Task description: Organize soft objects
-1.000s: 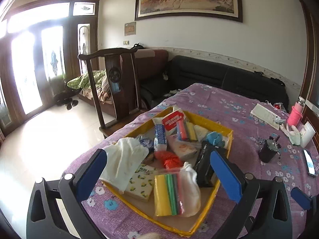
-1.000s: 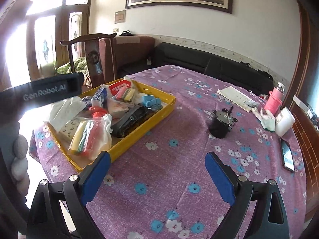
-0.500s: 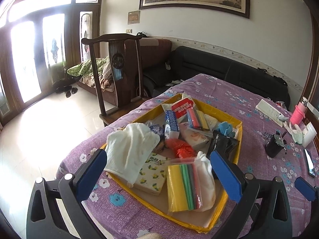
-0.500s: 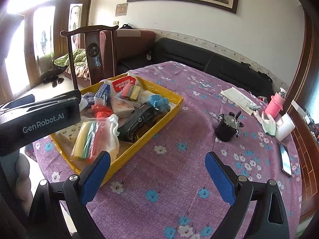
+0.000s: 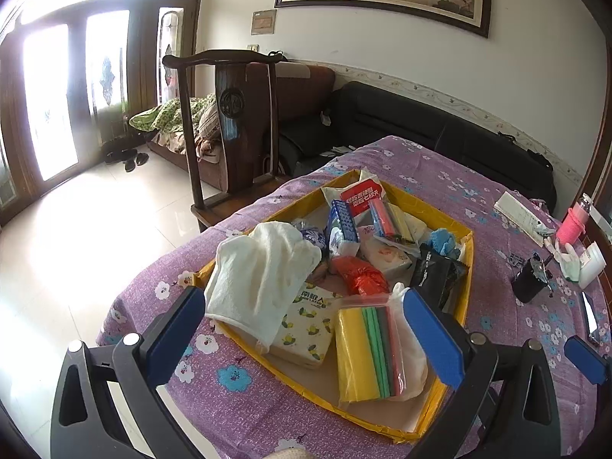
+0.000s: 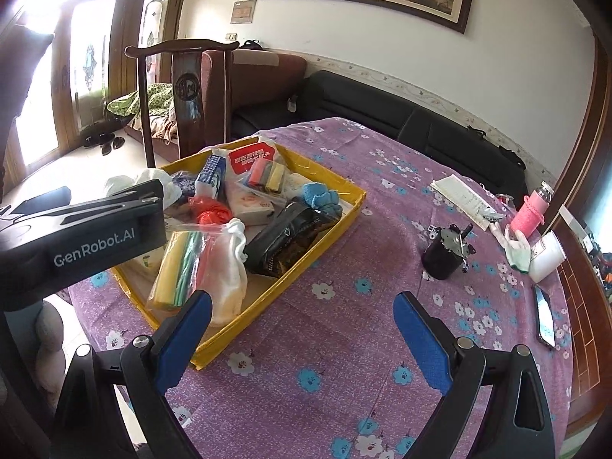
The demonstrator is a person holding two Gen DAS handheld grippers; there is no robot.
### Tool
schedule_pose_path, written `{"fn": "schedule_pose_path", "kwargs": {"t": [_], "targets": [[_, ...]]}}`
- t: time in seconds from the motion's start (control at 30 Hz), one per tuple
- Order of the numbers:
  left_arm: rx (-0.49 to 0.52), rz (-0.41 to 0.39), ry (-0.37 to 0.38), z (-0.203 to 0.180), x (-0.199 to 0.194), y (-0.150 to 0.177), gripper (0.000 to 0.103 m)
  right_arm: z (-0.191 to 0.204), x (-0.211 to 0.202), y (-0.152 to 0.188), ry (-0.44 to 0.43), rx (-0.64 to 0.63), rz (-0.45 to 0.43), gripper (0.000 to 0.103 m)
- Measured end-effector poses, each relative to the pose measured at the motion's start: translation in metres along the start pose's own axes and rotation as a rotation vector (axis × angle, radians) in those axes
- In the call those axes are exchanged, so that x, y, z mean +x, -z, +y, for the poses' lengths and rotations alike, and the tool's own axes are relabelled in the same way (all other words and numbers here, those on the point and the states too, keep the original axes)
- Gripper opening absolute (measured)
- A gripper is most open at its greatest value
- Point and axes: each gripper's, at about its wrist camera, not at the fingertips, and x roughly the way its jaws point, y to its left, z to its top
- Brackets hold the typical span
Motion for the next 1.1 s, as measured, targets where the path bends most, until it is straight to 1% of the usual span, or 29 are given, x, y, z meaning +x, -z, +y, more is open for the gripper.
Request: {"fn": "schedule_pose_path", "kwargs": {"t": [0.37,0.8,1.0,1.1], "targets": [[-0.008,0.013,0.006,0.007,0.004,0.001,0.103,0.006,0.006,-0.005,0.034,0.001,0.013,0.098],[-0.002,0.021,-0.014,0.007,0.008,0.003,0.103,0.007,0.009,-0.001,0.008,0.017,0.023,0.098],[0.046,0.026,-0.039,-0.009,0.006,0.005,0.103,-0.005,0.009,0.003,-0.006,0.045,0.019,0.098],[0.063,0.047,-0.001,-0.021,0.002,0.003,0.103,-0.023,0.008,0.007,-0.005,0.079,0.018,0.098]]}}
